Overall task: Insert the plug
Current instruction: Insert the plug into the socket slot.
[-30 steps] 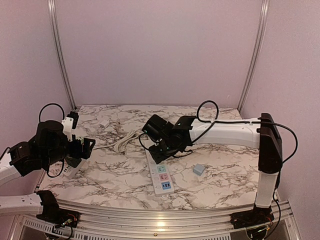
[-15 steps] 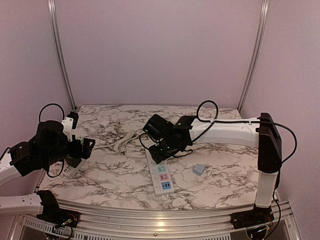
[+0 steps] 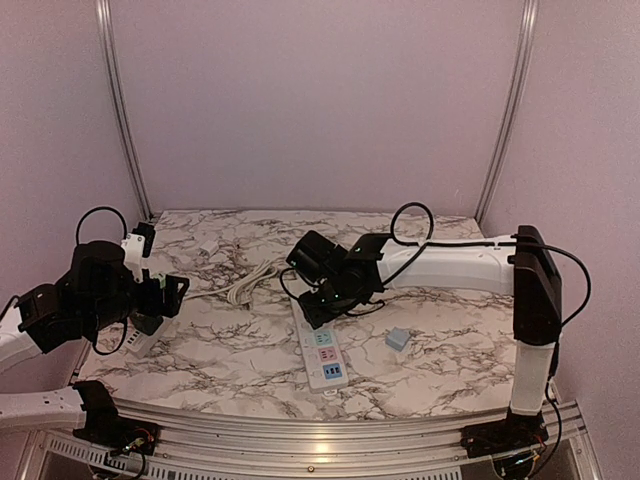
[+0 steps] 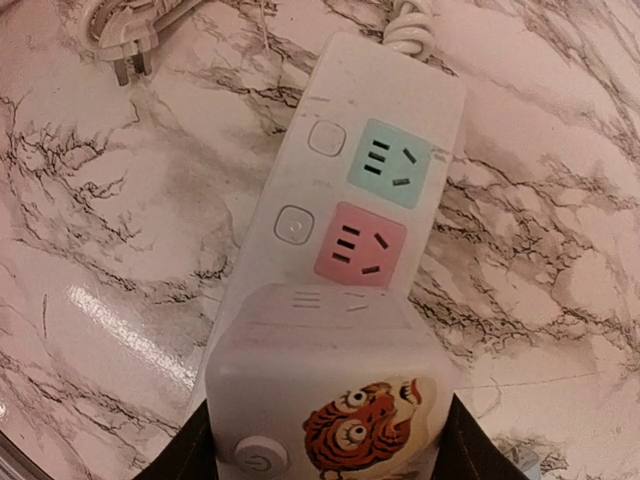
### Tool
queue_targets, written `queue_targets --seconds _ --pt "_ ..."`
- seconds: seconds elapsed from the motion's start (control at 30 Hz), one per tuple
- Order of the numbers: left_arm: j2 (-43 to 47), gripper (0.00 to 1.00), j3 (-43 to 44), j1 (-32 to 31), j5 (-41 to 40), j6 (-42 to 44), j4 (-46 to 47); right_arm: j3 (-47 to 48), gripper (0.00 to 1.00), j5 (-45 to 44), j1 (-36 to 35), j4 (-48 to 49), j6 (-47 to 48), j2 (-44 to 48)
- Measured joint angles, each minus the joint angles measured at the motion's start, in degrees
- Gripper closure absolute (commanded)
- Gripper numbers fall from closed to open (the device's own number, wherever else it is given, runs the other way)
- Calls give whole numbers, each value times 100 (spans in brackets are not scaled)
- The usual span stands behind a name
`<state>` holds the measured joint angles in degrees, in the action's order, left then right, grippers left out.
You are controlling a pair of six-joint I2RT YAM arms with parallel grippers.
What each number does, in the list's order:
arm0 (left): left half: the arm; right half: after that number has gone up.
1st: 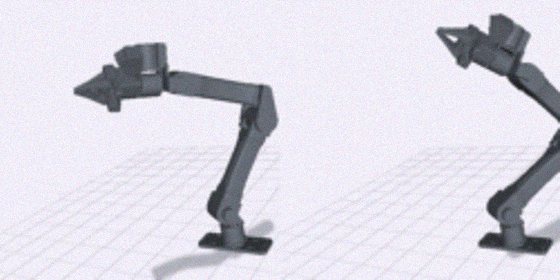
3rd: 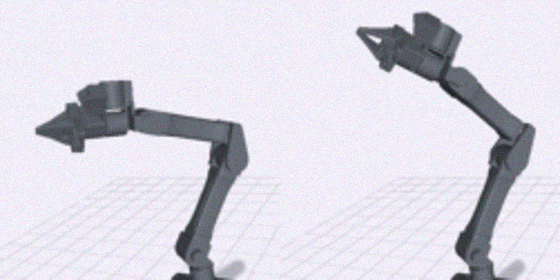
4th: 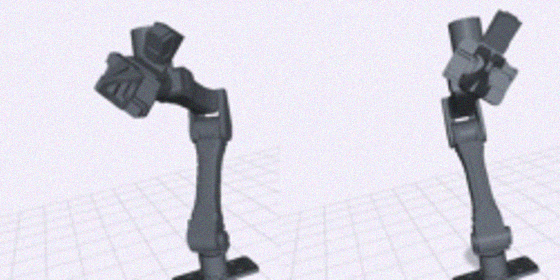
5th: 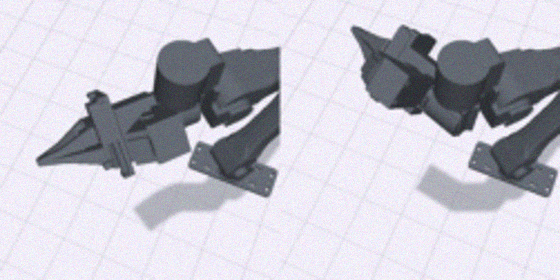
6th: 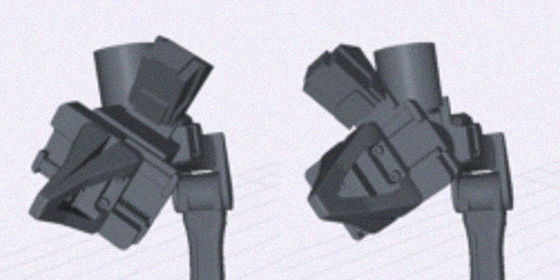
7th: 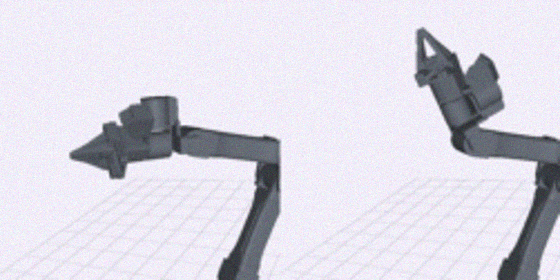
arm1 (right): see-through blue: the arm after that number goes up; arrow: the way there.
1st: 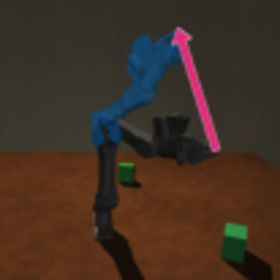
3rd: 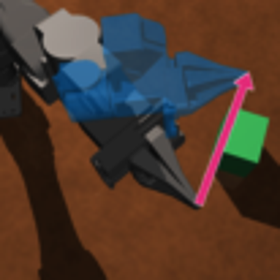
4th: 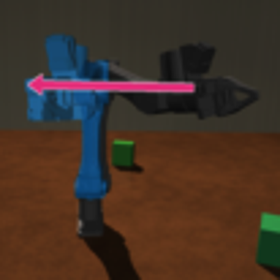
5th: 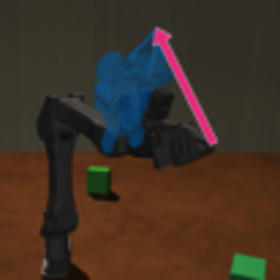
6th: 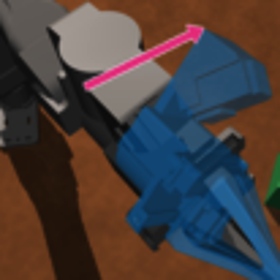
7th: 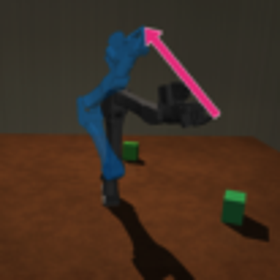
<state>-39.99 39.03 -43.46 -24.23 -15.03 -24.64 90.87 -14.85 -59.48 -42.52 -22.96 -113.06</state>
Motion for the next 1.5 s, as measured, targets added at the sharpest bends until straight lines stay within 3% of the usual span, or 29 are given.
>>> queue_targets --seconds 1.13,1.5 --pt "83 1 -4 31 -9 0 2 -306 100 1392 691 306 -490 210" --pt "190 1 -22 37 -26 0 2 -306 100 1456 739 304 -769 210"
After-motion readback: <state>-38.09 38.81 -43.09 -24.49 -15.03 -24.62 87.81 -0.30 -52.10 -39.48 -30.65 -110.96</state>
